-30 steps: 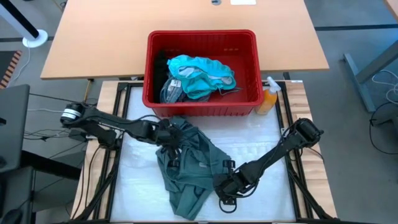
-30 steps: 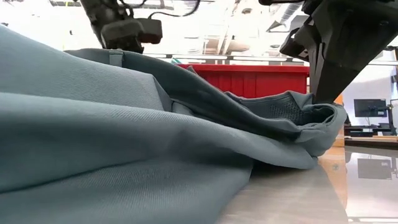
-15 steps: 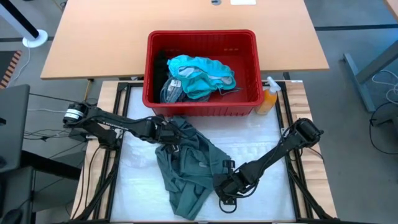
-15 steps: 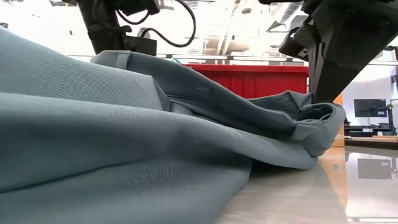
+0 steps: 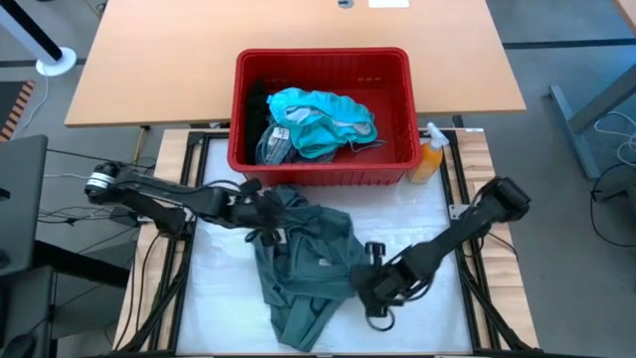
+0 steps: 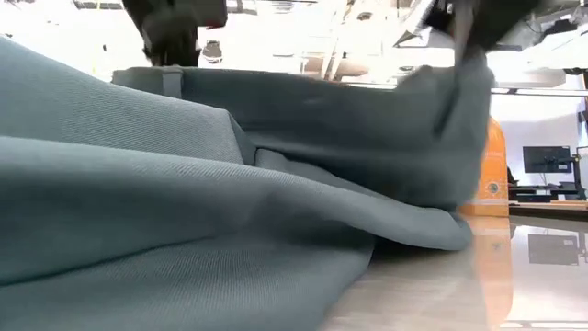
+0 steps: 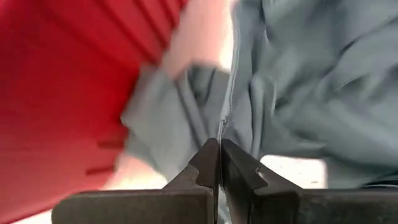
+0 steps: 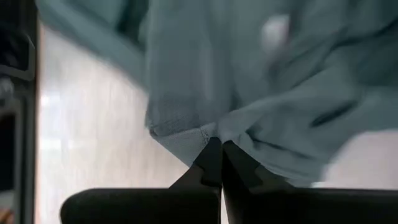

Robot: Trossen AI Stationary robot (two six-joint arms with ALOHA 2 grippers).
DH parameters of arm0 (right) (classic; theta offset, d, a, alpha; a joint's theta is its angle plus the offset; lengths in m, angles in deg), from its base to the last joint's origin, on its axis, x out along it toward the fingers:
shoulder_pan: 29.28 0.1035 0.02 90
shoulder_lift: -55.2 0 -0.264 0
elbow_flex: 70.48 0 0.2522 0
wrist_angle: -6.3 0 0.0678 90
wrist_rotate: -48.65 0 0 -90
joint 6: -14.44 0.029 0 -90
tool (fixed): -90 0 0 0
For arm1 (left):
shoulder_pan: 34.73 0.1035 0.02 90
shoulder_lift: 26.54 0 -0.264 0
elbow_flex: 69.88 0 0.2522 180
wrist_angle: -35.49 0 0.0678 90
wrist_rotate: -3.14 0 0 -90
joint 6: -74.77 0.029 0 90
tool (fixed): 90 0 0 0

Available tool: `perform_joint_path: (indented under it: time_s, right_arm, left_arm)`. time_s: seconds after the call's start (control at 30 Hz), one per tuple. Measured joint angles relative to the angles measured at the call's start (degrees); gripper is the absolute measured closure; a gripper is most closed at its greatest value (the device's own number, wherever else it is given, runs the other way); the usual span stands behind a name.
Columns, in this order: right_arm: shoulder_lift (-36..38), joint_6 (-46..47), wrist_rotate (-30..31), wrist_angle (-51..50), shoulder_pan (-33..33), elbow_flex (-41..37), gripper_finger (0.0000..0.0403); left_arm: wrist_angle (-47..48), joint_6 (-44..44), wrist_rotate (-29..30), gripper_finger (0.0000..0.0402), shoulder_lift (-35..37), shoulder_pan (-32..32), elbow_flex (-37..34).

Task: Fold Laundry from Bin
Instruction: Fold the light blue pants

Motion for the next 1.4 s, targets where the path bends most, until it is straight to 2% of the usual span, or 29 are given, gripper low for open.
perform_joint_path:
  time_s: [0.23,0.37,0.5,0.63,0.7,0.87,0.93,1.0,1.07,1.17,1.27,1.4]
  right_arm:
    - [14.28,-6.48,9.34,0.80,2.47,0.00,0.0382]
    - [22.33,-12.79,15.64,2.61,4.32,0.00,0.0382]
    - [28.97,-25.56,20.23,10.27,4.64,0.00,0.0383]
    - [33.28,-41.30,21.71,23.26,3.92,0.00,0.0383]
    - [34.54,-49.64,21.81,30.44,3.41,0.00,0.0383]
    - [35.97,-69.66,21.87,48.47,3.41,0.00,0.0383]
    - [36.22,-77.68,21.87,55.51,3.50,0.00,0.0383]
    - [36.49,-81.26,22.01,59.92,3.51,0.58,0.0383]
    - [36.73,-78.59,23.32,59.69,3.49,1.52,0.0383]
    - [36.90,-69.96,25.61,50.19,3.46,2.11,0.0383]
    - [36.78,-63.62,27.38,40.47,4.05,2.25,0.0383]
    - [36.02,-58.91,31.45,37.07,5.41,2.12,0.0383]
  left_arm:
    - [-7.52,4.02,3.38,0.0401,12.79,-8.57,1.39]
    - [-10.60,6.38,8.68,0.0401,19.55,-13.80,1.41]
    - [-14.49,8.86,14.57,0.0401,24.95,-16.96,1.41]
    - [-25.23,16.52,17.28,0.0401,27.70,-18.00,1.41]
    - [-34.97,22.98,15.33,0.0401,27.81,-17.99,1.45]
    - [-58.61,36.80,1.10,0.0401,26.72,-18.08,1.54]
    - [-62.52,38.77,-0.19,0.0401,26.44,-18.04,3.36]
    - [-59.64,39.47,0.66,0.0401,26.54,-18.01,5.89]
    - [-50.93,37.73,3.05,0.0401,26.47,-17.97,7.89]
    - [-36.77,33.45,4.74,0.0401,25.56,-17.64,7.97]
    - [-28.82,30.20,4.61,0.0401,23.72,-17.60,5.03]
    - [-27.92,25.75,3.19,0.0376,19.88,-16.88,-3.35]
